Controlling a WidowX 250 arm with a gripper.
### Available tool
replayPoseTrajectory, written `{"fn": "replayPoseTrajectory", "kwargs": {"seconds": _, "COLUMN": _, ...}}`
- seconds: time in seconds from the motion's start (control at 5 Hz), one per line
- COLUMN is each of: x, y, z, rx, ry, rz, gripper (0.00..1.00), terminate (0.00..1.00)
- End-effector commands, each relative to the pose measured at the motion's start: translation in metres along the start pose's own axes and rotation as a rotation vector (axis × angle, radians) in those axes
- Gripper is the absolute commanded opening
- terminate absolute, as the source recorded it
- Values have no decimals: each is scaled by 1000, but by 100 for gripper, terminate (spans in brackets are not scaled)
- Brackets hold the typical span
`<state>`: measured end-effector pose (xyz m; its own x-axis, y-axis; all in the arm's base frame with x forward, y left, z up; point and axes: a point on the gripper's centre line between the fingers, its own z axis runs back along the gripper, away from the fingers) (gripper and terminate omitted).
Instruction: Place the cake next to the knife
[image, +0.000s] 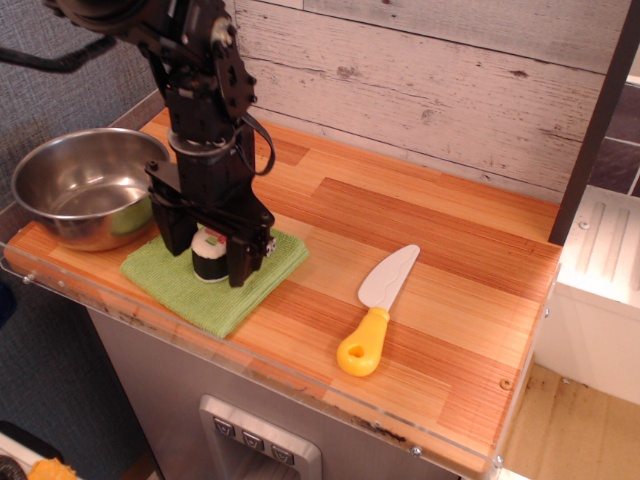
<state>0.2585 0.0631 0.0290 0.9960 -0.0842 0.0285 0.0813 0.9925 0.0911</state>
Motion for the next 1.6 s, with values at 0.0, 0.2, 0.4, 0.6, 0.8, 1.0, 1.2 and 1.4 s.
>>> {"fn": "replayPoseTrajectory", "kwargs": {"seconds": 0.0, "x": 6, "y": 5, "z": 16, "rx": 10, "ry": -60, "rz": -8, "gripper": 0, "terminate": 0}}
{"fn": "replayPoseTrajectory", "kwargs": {"seconds": 0.2, "x": 7, "y": 1, "z": 35, "rx": -3, "ry": -98, "rz": -19, "gripper": 0, "terminate": 0}}
{"fn": "replayPoseTrajectory", "kwargs": {"seconds": 0.4, "x": 11, "y": -27, "z": 57, "rx": -52, "ry": -140, "rz": -82, "gripper": 0, "terminate": 0}}
{"fn": "replayPoseTrajectory", "kwargs": {"seconds": 0.6, "x": 10, "y": -76, "z": 67, "rx": -108, "ry": -151, "rz": -201, "gripper": 0, "terminate": 0}}
{"fn": "replayPoseTrajectory", "kwargs": {"seconds": 0.8, "x": 10, "y": -114, "z": 68, "rx": -113, "ry": -149, "rz": -285, "gripper": 0, "terminate": 0}}
{"fn": "replayPoseTrajectory", "kwargs": {"seconds": 1.0, "x": 15, "y": -138, "z": 59, "rx": -109, "ry": -136, "rz": -335, "gripper": 0, "terminate": 0}}
{"fn": "replayPoseTrajectory", "kwargs": {"seconds": 1.2, "x": 18, "y": -147, "z": 47, "rx": -95, "ry": -108, "rz": -354, "gripper": 0, "terminate": 0}}
{"fn": "replayPoseTrajectory", "kwargs": {"seconds": 1.4, "x": 19, "y": -154, "z": 34, "rx": -88, "ry": -83, "rz": -376, "gripper": 0, "terminate": 0}}
